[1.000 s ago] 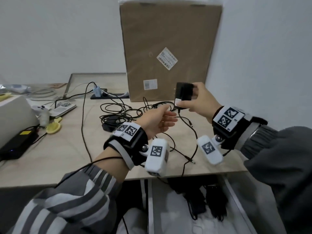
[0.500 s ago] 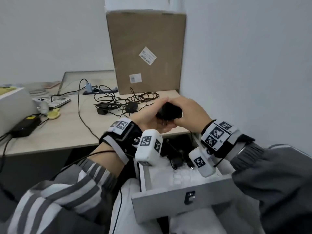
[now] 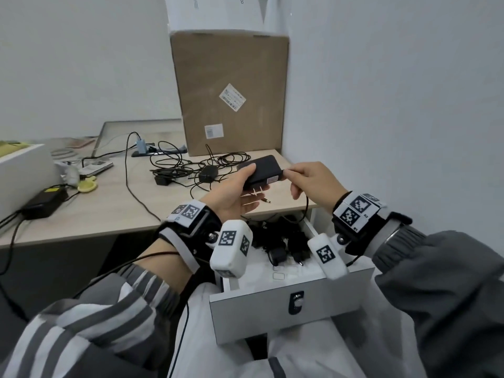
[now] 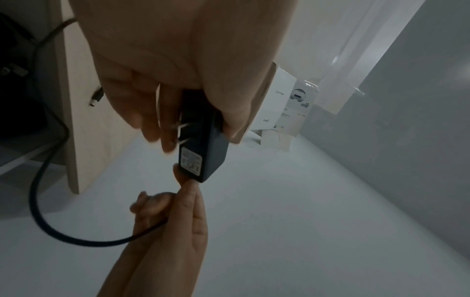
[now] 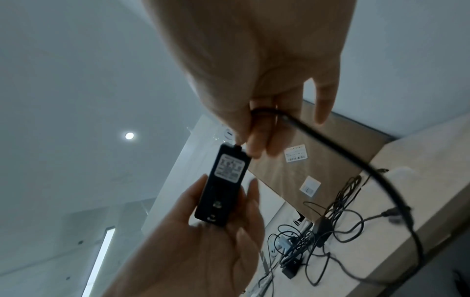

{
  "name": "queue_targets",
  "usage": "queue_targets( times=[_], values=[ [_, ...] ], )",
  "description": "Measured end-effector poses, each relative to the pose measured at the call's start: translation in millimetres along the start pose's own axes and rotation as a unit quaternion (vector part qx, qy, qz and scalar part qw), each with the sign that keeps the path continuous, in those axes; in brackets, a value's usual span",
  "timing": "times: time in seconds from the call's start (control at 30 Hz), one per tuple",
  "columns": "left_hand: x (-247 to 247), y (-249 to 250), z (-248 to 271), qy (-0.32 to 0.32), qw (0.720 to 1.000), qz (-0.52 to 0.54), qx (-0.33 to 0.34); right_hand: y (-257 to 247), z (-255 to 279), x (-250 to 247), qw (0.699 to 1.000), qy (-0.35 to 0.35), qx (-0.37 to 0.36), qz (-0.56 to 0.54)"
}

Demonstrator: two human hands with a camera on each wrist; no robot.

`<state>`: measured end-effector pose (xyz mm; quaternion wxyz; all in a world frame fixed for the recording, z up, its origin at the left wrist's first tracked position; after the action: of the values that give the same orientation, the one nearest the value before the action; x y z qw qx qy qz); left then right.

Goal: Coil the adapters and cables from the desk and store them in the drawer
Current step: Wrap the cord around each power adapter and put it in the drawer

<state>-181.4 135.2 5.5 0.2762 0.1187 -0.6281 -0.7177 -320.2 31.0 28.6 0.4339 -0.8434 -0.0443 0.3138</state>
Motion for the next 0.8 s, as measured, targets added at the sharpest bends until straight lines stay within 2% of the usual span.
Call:
queue_targets(
  times=[0.1, 0.17, 0.27, 0.33, 0.43, 0.5, 0.57, 0.67, 0.73, 0.8],
  values=[
    [-5, -4, -4, 0.017, 1.0, 0.003, 0.023, 8, -3, 3, 0.998, 0.028, 0.051, -0.028],
    [-9, -8, -3, 0.014, 0.998, -0.052, 0.042, 15, -5, 4, 0.997, 0.026, 0.068, -0.005],
    [-16, -11, -1, 0.002, 0.99, -0.124, 0.066, 25, -8, 3, 0.993, -0.046, 0.089, 0.058],
    [-20, -11, -1, -0.019, 0.989, -0.134, 0.06, 35, -9, -5, 0.983, -0.109, 0.12, 0.089],
    [-29, -10, -6, -0.005, 0.997, -0.07, 0.024, 53, -12, -16, 0.971, -0.181, 0.154, 0.033],
    [-35, -8, -14, 0.035, 0.999, 0.0, 0.012, 61, -13, -22, 0.971, -0.165, 0.167, -0.038],
    [-34, -7, -19, 0.047, 0.998, 0.049, 0.016, 65, -15, -24, 0.971, -0.138, 0.175, -0.087],
    [-23, -10, -20, -0.017, 0.998, 0.061, -0.012, 63, -19, -25, 0.974, -0.107, 0.179, -0.086],
    [-13, -16, -15, -0.078, 0.995, -0.022, -0.054, 58, -21, -28, 0.977, -0.094, 0.179, -0.064],
    [-7, -22, -10, -0.107, 0.981, -0.145, -0.067, 48, -24, -29, 0.978, -0.114, 0.174, -0.012]
  ],
)
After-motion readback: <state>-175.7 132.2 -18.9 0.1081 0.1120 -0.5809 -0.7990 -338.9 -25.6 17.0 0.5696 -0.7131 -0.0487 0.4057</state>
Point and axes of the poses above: each hand's wrist, its own z-axis away from the middle knuckle, its own x-axis out of the palm, y = z × x, the point moved 4 cm from there along -z, towards the middle knuckle, and after that the axes turned 8 degrees about y, right-handed, at the moved point
